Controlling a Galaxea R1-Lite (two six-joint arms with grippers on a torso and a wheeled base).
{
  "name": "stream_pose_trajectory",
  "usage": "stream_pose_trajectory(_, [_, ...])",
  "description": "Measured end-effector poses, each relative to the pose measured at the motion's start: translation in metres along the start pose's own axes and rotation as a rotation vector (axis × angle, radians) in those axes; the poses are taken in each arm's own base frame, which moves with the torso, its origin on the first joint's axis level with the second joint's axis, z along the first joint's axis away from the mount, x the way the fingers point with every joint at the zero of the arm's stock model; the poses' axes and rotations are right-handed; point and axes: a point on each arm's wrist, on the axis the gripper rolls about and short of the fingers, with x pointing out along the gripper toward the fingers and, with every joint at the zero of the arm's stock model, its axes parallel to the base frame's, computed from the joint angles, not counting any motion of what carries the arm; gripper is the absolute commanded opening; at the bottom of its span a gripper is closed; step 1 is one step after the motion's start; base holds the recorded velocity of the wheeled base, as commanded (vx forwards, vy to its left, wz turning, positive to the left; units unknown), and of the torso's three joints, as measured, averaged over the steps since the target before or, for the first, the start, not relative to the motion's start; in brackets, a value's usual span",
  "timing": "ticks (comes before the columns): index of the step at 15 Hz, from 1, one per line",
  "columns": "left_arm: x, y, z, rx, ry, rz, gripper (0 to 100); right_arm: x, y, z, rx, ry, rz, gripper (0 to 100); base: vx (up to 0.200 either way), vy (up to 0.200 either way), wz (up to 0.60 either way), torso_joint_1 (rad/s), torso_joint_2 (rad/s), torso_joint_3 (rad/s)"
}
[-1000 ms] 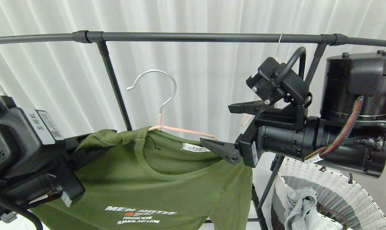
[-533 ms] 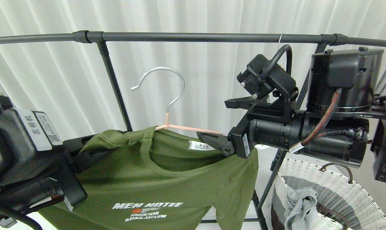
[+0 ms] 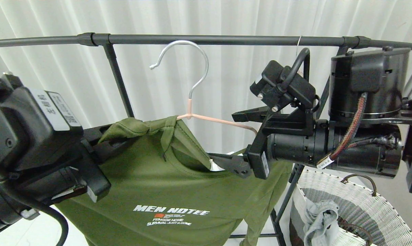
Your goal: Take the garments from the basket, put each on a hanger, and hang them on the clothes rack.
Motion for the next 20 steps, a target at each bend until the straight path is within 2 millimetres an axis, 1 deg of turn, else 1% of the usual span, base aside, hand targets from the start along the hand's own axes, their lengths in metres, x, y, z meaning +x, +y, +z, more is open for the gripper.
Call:
stream_pose_trajectory(4, [0.012,0.000,0.000,0.000,-0.012,0.011,0,-0.006,-0.001,0.010,0.005,0.002,0.044,100,0.000,0.000,0.00,0.000,0.00,0.000])
stream_pose_trajectory(10, [0.014,-0.001,-0.001,0.000,-0.009,0.004,0,-0.008,0.000,0.012,0.012,0.013,0.066,100,0.000,0.000,0.00,0.000,0.00,0.000])
stream_pose_trajectory(11, [0.014,-0.001,-0.001,0.000,-0.009,0.004,0,-0.008,0.000,0.011,0.012,0.016,0.068,0,0.000,0.000,0.00,0.000,0.00,0.000])
stream_pose_trajectory(20, [0.015,-0.002,-0.002,0.007,-0.005,0.002,0,-0.010,0.000,0.013,0.005,0.008,0.086,0,0.000,0.000,0.00,0.000,0.00,0.000])
